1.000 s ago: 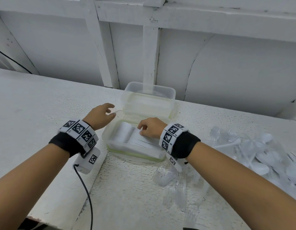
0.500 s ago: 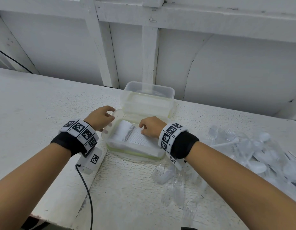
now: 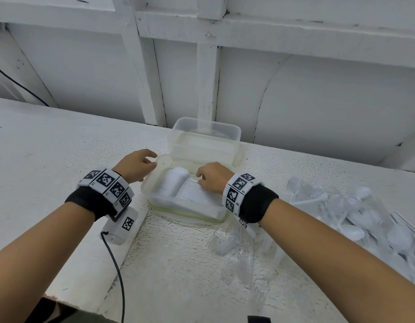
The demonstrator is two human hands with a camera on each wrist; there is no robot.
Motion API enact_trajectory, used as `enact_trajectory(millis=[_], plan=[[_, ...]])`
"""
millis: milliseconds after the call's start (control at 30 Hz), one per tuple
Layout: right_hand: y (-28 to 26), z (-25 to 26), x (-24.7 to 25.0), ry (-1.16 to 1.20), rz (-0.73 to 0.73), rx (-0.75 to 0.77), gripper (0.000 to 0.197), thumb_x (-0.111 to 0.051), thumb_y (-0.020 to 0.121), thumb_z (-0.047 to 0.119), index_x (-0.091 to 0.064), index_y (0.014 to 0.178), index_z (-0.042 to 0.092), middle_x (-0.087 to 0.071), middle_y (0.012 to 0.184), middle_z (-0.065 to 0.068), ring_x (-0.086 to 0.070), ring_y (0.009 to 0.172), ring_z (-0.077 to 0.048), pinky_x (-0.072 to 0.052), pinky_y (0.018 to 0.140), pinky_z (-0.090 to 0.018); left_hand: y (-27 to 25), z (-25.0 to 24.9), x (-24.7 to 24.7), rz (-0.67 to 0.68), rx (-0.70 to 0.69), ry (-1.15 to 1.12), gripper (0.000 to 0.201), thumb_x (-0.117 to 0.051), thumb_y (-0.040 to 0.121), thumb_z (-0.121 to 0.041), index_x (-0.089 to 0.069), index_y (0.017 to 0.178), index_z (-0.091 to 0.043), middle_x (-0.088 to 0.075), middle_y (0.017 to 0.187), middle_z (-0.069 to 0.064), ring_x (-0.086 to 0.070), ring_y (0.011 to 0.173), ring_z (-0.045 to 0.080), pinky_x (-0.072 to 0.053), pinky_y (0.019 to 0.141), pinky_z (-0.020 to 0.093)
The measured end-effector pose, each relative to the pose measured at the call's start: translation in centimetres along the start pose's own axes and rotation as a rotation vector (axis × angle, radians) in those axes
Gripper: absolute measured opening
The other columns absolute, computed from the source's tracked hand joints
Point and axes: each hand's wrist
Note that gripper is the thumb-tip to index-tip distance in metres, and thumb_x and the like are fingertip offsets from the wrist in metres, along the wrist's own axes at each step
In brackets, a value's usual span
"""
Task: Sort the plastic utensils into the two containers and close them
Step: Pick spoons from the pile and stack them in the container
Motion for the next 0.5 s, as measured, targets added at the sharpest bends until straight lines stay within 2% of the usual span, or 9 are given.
enact_trajectory(millis=[100, 200, 300, 400, 500], plan=[[-1.2, -0.3, 0.4, 0.016, -0.063, 0.018, 0.034, -0.045, 0.095, 0.016, -0.055, 0.127, 0.008, -0.057, 0.124, -0.011, -0.052, 0.114, -0.025, -0.039, 0.094, -0.031, -0.9, -0.2, 0.1, -0.061, -0.046, 0.124, 0.034, -0.049, 0.094, -0.021, -0.051, 0.128, -0.013, -0.059, 0.122, 0.010, -0.054, 0.110, 0.025, -0.042, 0.091, 0.033], [-3.4, -0.8, 1.2, 0.044, -0.155, 0.055, 0.032, -0.046, 0.096, 0.019, -0.057, 0.125, 0.009, -0.056, 0.120, -0.011, -0.052, 0.111, -0.024, -0.039, 0.093, -0.030, -2.3, -1.1, -0.1, -0.173, -0.145, 0.162, 0.032, -0.049, 0.094, -0.020, -0.054, 0.125, -0.011, -0.056, 0.124, 0.011, -0.053, 0.111, 0.026, -0.037, 0.091, 0.030], [-6.6, -2.0, 2.1, 0.078, -0.235, 0.082, 0.031, -0.048, 0.096, 0.022, -0.058, 0.123, 0.011, -0.057, 0.117, -0.008, -0.055, 0.107, -0.019, -0.039, 0.092, -0.025, -4.1, -2.9, -0.9, -0.254, -0.309, 0.148, 0.028, -0.050, 0.094, -0.016, -0.058, 0.120, -0.009, -0.058, 0.118, 0.012, -0.054, 0.106, 0.024, -0.037, 0.089, 0.028], [-10.4, -3.9, 3.0, 0.101, -0.294, 0.055, 0.030, -0.050, 0.095, 0.023, -0.060, 0.121, 0.012, -0.060, 0.112, -0.006, -0.056, 0.102, -0.017, -0.038, 0.089, -0.022, -5.9, -5.7, -2.7, -0.237, -0.488, 0.120, 0.025, -0.051, 0.093, -0.014, -0.062, 0.115, -0.009, -0.061, 0.110, 0.008, -0.056, 0.100, 0.017, -0.038, 0.084, 0.021], [-14.7, -6.6, 3.2, 0.138, -0.349, -0.032, 0.028, -0.053, 0.093, 0.022, -0.063, 0.118, 0.013, -0.062, 0.105, -0.004, -0.058, 0.098, -0.016, -0.038, 0.082, -0.018, -7.5, -8.8, -5.6, -0.108, -0.639, 0.084, 0.023, -0.051, 0.093, -0.014, -0.063, 0.112, -0.009, -0.062, 0.105, 0.002, -0.056, 0.092, 0.011, -0.038, 0.075, 0.010]])
Point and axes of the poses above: each hand's wrist, its own y-axis towards the middle knuckle, its own x-axis out of the back of the hand, z = x × y
